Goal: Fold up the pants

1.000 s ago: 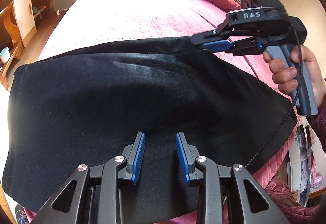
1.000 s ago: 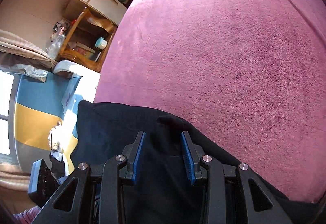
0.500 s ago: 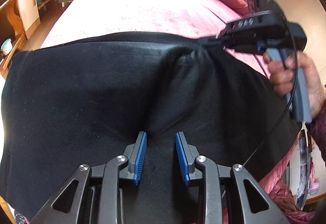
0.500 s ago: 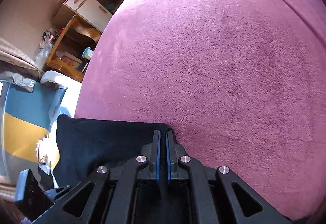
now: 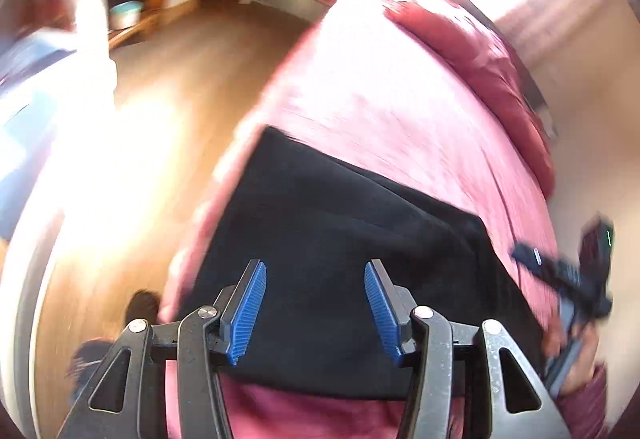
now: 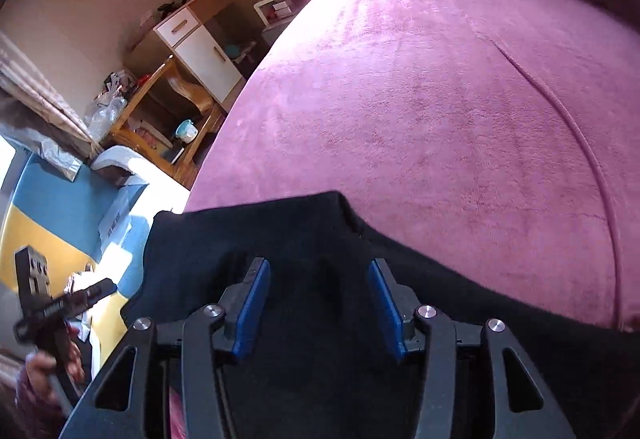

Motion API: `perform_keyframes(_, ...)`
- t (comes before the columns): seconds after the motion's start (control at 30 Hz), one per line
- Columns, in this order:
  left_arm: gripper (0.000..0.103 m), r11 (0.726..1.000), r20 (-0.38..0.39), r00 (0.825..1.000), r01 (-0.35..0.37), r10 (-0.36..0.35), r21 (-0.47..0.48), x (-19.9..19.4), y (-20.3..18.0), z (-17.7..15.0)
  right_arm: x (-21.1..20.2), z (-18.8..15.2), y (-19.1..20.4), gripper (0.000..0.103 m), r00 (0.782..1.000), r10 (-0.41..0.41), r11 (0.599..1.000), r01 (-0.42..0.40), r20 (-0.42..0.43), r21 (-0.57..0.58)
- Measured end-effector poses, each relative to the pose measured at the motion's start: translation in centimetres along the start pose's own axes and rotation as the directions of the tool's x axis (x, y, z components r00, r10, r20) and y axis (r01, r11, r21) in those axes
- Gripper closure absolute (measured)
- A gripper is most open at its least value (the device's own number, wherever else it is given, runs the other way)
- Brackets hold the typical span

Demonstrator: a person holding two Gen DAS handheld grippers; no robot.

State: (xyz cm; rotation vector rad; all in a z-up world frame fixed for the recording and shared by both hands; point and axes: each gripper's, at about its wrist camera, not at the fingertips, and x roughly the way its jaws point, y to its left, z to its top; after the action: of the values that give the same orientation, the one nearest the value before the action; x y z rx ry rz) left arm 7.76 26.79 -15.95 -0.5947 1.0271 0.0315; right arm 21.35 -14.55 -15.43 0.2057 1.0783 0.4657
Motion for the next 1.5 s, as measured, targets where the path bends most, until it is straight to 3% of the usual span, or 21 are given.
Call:
perform_keyframes(0.07, 0.053, 0.994, 0.004, 1.000, -0.026, 0.027, -0.105, -1.5, 3.8, 0.1, -0.3, -2.2, 0.8, 0.050, 1.000, -0.002, 1.000, 0.001, -0.014, -0.026)
perform_keyframes(0.2, 0.059, 0.969, -0.037, 0.999, -0.005, -0.005, -0.248, -2.2, 8.5, -1.3, 0.3, -6.0, 1.8, 0.050, 0.999, -0.028, 0.999, 0.026, -0.044, -0.047)
perform_keyframes(0.37, 0.060, 0.960, -0.098, 0.995, 0.003, -0.032, -0.278, 0.2, 7.0, -4.3, 1.4, -8.9, 1.9, 0.050, 0.996, -0.048, 0.999, 0.047, -0.081, -0.021)
perform_keyframes(0.4, 0.065, 0.961, -0.106, 0.994, 0.007, -0.037, -0.275, 1.0, 5.6, -5.2, 1.5, -9.2, 1.8, 0.050, 0.995, -0.049, 0.999, 0.048, -0.086, -0.017)
perform_keyframes(0.43, 0.078, 0.964, -0.108, 0.993, 0.006, -0.037, -0.267, 0.8, 5.1, -5.8, 1.4, -9.6, 1.6, 0.050, 0.995, -0.052, 0.999, 0.051, -0.087, -0.011)
perform_keyframes(0.53, 0.095, 0.975, -0.105, 0.995, -0.026, 0.003, -0.221, 1.1, 4.1, -6.6, 1.3, -10.2, 1.3, 0.050, 0.994, -0.059, 0.998, 0.060, -0.092, 0.002)
perform_keyframes(0.63, 0.097, 0.988, -0.064, 0.998, -0.028, 0.019, -0.150, -0.3, 3.0, -6.3, 0.0, -10.9, 0.9, 0.050, 0.995, -0.066, 0.998, 0.066, -0.080, -0.002)
perform_keyframes(0.8, 0.097, 0.989, -0.122, 0.985, -0.130, 0.120, -0.076, 0.8, 3.0, -7.1, 1.2, -13.0, -0.7, 0.052, 0.986, -0.098, 0.995, 0.101, -0.131, 0.015)
perform_keyframes(0.93, 0.092, 0.982, -0.150, 0.973, -0.184, 0.175, -0.048, 2.2, 3.0, -7.4, 1.7, -13.7, 0.0, 0.051, 0.985, -0.142, 0.990, 0.138, -0.097, -0.041)
perform_keyframes(0.97, 0.090, 0.978, -0.137, 0.969, -0.210, 0.206, -0.015, 1.9, 2.5, -7.3, 1.9, -13.7, 0.4, 0.050, 0.984, -0.151, 0.988, 0.146, -0.097, -0.058)
perform_keyframes(1.03, 0.078, 0.945, -0.064, 0.943, -0.323, 0.325, 0.042, 0.6, 1.2, -7.2, 2.0, -13.7, 0.5, 0.046, 0.985, -0.147, 0.988, 0.141, -0.093, -0.063)
perform_keyframes(1.07, 0.078, 0.936, -0.019, 0.937, -0.346, 0.348, 0.065, -0.1, 0.4, -7.1, 2.0, -13.7, 0.6, 0.044, 0.986, -0.140, 0.989, 0.135, -0.090, -0.059)
perform_keyframes(1.17, 0.078, 0.953, 0.075, 0.961, -0.274, 0.266, 0.128, -1.9, -2.9, -7.2, 2.0, -13.9, 0.6, 0.036, 0.990, -0.115, 0.993, 0.111, -0.085, -0.047)
perform_keyframes(1.23, 0.076, 0.952, 0.093, 0.975, -0.219, 0.203, 0.214, -1.7, -5.7, -7.6, 2.0, -14.0, 0.7, 0.036, 0.989, -0.122, 0.992, 0.118, -0.079, -0.048)
perform_keyframes(1.33, 0.076, 0.921, 0.070, 0.986, -0.167, 0.151, 0.353, 0.1, -10.0, -9.3, 2.0, -14.4, 1.2, 0.036, 0.990, -0.128, 0.991, 0.125, -0.068, -0.042)
perform_keyframes(1.5, 0.076, 0.863, -0.011, 0.988, -0.127, 0.151, 0.489, 4.3, -14.5, -12.1, 1.5, -14.8, 1.2, 0.036, 0.989, -0.131, 0.991, 0.128, -0.068, -0.041)
